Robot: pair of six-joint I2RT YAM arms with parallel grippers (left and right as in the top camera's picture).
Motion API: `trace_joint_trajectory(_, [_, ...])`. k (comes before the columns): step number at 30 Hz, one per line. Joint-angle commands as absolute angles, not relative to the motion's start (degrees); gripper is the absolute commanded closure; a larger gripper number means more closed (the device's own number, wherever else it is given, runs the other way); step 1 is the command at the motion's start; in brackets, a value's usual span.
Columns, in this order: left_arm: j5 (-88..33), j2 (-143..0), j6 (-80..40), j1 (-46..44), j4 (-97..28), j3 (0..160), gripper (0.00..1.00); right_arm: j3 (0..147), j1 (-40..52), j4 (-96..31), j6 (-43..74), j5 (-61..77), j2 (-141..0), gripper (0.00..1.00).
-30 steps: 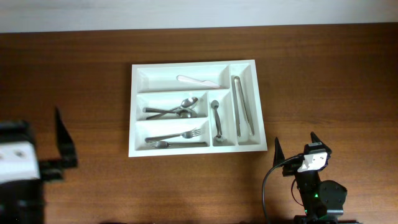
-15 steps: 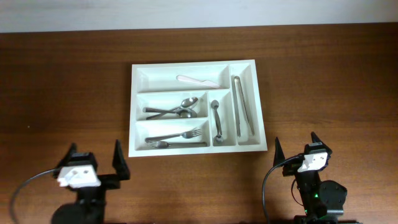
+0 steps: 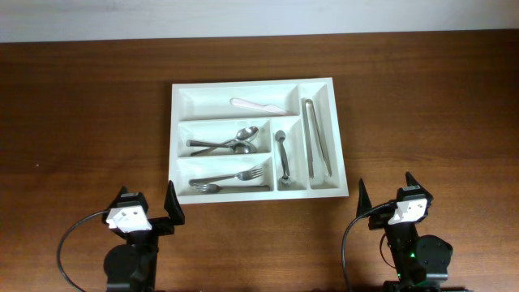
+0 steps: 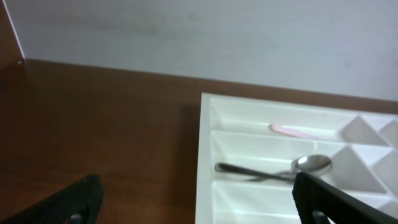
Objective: Pack container
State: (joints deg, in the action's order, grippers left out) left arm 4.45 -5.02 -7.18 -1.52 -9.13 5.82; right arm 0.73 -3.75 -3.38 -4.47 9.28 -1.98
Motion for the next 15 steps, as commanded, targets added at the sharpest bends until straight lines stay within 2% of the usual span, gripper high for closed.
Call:
trace_joint_trajectory(1, [4.29,-4.01,-7.88,-1.28,-8.45,4.69,0.01,0.32,-3.4,-3.6,-3.99,8.78,-1.48,0.01])
trace_joint_trajectory(8, [4.29,-3.14,-7.55,-1.28,-8.16,2.46,0.01,0.32,-3.4,-3.6,-4.01,8.78,-1.48,0.01])
trace_joint_trajectory(15, [4.23,-0.34,1.02,-1.28,-7.66,2.13,0.01,0.32,-3.4,-3.6,-4.01,8.78,-1.48,0.01])
